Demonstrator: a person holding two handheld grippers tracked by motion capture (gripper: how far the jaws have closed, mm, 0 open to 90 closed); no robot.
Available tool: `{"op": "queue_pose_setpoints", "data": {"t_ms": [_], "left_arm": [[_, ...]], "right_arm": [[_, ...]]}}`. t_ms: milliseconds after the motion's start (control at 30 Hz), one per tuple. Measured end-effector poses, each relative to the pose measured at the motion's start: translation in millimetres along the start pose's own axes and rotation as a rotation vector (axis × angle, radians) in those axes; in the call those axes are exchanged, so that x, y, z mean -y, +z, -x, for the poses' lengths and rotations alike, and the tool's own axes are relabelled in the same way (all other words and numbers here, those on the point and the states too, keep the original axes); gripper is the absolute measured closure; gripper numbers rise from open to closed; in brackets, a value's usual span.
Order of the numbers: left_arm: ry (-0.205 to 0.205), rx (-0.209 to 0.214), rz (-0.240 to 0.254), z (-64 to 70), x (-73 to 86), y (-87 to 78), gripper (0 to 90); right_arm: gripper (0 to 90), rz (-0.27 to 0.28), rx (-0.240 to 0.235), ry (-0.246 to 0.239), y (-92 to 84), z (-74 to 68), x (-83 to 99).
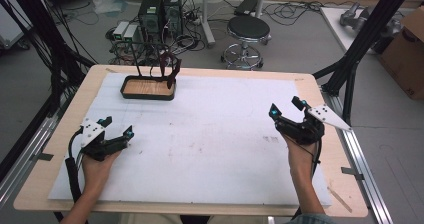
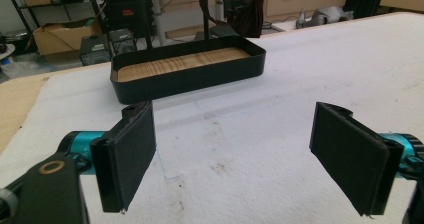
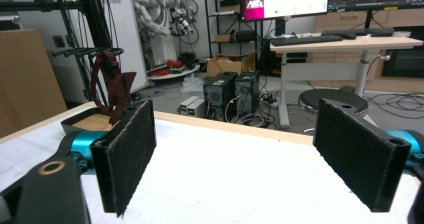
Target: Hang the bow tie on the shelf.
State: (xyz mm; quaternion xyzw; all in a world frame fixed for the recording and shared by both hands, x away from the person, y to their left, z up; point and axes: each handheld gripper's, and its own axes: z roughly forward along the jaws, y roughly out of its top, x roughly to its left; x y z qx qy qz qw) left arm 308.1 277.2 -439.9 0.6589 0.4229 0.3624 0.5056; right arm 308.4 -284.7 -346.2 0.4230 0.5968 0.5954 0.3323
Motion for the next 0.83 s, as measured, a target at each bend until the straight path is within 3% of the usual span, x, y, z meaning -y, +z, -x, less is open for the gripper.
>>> {"op": "queue_pose_setpoints", "data": {"t_ms": [233,500,833], "left_arm": [[0.002,0.0,0.001,0.5,0.1,0.0,18.8],[0.005,-0.001,-0.003,0.9,0.0,0.1,18.8],[0.009,0.0,-0.002,1.1,-0.1,0.4,18.9]], "right_arm": [[15.9,0.016,0.004,0.018,-10.9,-1.1,26.1],[15.4,-0.012,0.013,0.068,-16.5,0.6,61.0],[15.4,-0.035,0.016,0.029,-18.4,-2.9,72.8]]}}
